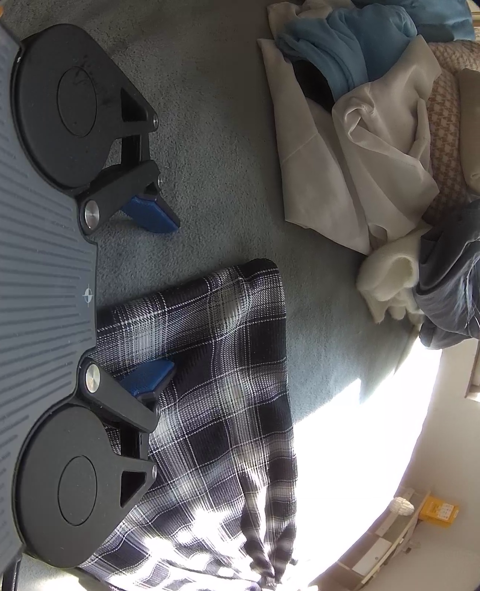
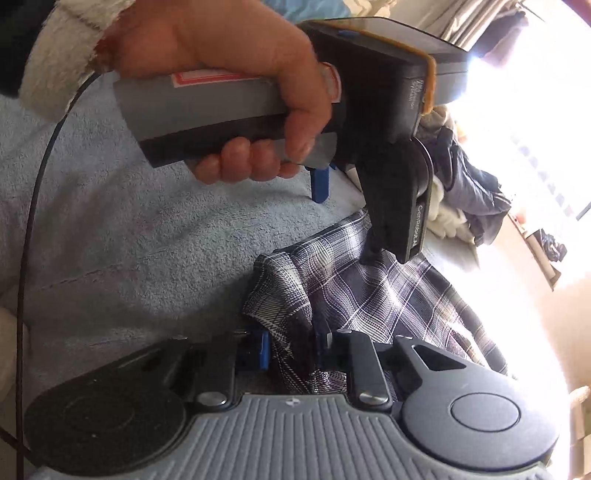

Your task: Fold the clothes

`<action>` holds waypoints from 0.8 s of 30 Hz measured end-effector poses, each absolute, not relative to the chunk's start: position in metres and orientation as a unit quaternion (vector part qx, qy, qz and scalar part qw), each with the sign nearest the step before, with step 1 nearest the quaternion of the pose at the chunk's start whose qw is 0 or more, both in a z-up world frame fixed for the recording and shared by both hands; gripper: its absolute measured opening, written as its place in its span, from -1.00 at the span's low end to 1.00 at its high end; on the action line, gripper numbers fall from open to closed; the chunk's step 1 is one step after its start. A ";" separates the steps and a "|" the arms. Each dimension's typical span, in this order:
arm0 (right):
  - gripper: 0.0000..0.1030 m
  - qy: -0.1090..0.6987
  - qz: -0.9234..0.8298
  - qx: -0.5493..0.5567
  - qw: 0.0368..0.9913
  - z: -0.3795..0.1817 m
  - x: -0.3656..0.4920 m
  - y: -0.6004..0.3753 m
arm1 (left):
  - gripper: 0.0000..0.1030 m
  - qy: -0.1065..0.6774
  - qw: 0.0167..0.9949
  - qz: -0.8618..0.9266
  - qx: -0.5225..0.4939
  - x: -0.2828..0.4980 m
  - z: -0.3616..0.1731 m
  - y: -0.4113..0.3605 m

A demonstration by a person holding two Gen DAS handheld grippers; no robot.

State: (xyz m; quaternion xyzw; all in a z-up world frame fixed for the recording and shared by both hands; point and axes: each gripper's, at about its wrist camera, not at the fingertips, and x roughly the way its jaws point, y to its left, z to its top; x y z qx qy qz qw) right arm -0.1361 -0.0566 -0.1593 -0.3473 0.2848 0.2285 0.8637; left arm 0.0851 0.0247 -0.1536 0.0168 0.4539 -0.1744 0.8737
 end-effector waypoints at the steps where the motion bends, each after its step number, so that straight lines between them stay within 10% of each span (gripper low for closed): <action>1: -0.64 0.292 0.227 -0.326 0.870 -0.155 -0.133 -0.060 | 0.50 0.453 0.874 -0.175 0.013 0.085 -0.153 0.026; 24: -0.66 0.323 0.218 -0.085 0.917 -0.103 -0.108 -0.126 | 0.24 0.486 0.788 -0.255 -0.279 0.132 -0.173 0.060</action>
